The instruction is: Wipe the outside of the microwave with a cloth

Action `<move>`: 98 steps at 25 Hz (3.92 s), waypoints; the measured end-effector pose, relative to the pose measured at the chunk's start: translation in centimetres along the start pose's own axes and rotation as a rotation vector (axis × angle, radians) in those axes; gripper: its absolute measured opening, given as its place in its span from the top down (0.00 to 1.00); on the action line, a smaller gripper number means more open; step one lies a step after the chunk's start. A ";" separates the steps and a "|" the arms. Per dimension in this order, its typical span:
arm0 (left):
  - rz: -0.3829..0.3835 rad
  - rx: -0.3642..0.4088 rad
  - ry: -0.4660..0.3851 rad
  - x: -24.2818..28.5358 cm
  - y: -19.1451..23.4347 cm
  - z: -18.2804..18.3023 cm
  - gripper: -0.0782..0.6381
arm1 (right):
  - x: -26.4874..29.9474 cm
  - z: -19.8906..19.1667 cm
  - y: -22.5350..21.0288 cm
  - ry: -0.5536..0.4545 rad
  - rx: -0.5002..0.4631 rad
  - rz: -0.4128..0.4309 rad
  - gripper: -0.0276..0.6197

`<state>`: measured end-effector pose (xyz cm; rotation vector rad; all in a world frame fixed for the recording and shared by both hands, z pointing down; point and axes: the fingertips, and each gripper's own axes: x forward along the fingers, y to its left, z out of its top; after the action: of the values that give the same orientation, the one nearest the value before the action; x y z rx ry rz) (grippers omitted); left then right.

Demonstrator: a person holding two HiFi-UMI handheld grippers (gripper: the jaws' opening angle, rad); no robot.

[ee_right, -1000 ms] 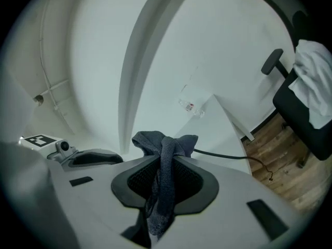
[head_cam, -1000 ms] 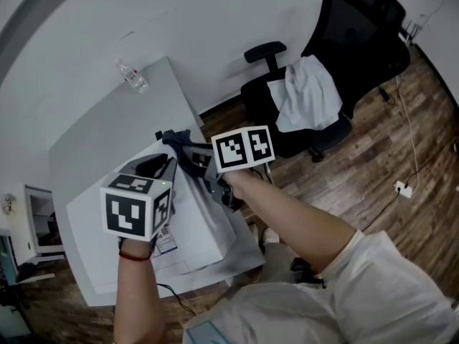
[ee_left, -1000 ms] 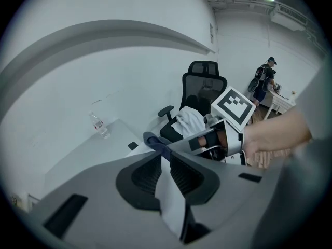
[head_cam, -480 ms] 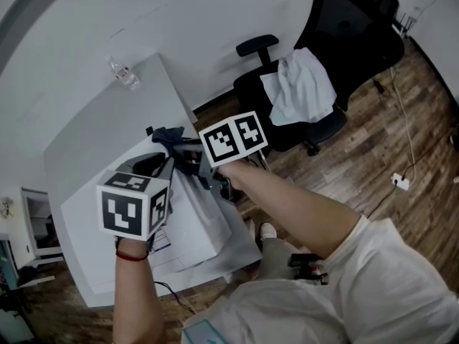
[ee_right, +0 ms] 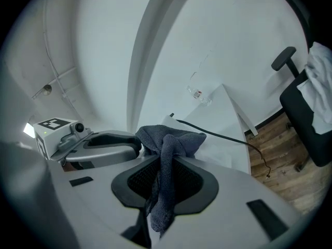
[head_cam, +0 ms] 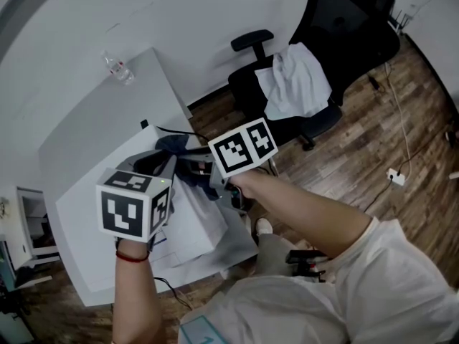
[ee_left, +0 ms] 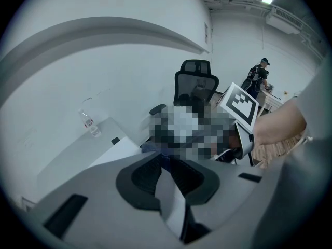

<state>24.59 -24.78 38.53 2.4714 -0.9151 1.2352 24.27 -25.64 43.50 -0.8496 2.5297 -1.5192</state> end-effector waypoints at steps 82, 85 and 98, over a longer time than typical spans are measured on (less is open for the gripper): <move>-0.073 -0.007 0.045 -0.8 -3.6 -1.4 0.82 | 0.3 0.1 -1.8 0.036 -0.085 0.021 0.82; -0.072 -0.015 0.040 -0.9 -3.5 -1.4 0.82 | 0.8 1.0 -2.1 0.033 -0.088 0.015 0.82; -0.055 -0.050 0.033 -1.7 -2.7 -2.1 0.82 | 2.8 4.9 -2.9 -0.032 -0.075 -0.012 0.82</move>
<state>24.16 -21.04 38.69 2.4139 -0.8537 1.2165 24.76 -31.88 43.99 -0.8924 2.5782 -1.4098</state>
